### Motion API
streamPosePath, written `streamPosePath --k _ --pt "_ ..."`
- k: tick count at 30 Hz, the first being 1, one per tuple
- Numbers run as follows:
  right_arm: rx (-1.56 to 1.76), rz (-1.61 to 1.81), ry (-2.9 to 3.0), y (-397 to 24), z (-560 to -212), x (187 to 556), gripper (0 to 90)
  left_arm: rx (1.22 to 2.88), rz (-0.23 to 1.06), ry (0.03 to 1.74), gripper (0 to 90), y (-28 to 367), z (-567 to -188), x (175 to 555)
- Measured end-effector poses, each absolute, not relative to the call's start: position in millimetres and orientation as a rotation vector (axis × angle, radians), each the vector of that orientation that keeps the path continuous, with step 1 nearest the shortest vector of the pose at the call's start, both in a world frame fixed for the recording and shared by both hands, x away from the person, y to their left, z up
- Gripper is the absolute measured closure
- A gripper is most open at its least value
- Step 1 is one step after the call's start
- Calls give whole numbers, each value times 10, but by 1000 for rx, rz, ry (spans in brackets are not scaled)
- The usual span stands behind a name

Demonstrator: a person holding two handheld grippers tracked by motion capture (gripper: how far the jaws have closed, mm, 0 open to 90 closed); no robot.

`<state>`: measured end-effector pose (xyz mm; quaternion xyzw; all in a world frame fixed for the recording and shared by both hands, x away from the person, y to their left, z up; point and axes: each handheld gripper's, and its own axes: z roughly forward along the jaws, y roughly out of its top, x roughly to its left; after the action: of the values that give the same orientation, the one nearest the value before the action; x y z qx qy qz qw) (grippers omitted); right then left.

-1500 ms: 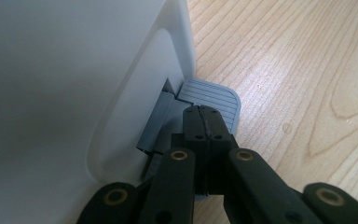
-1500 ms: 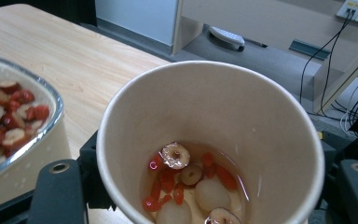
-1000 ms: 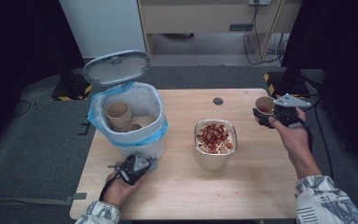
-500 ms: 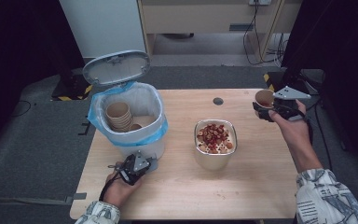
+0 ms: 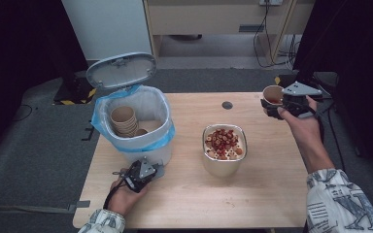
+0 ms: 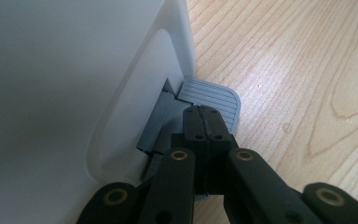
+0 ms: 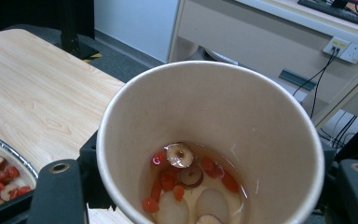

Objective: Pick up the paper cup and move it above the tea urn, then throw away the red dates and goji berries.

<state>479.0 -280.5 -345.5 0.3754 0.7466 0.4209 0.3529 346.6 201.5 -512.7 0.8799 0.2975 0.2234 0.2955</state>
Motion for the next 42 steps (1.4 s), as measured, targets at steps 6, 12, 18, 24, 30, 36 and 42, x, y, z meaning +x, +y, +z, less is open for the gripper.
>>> streamPosePath --k 6,12,18,24,30,36,42 --pt "954 1095 1933 -2755 -3412 4813 282 2340 595 791 899 2015 -5128 3466" --pt "950 1096 1937 -2744 -3394 4821 282 2342 596 790 900 2014 -5127 3465" --pt "946 1094 1941 -2720 -3379 4836 282 2340 595 791 900 2015 -5128 3466" --pt "908 1089 1947 -2643 -3345 4862 284 2340 594 792 899 2015 -5127 3466" --pt "862 1084 1958 -2534 -3326 4886 284 2342 595 792 900 2016 -5127 3466" --pt "846 1097 1962 -2426 -3303 4913 284 2329 590 800 899 2011 -5132 3466" --pt "799 1114 1984 -2344 -3293 4891 284 2330 594 797 900 2010 -5132 3464"
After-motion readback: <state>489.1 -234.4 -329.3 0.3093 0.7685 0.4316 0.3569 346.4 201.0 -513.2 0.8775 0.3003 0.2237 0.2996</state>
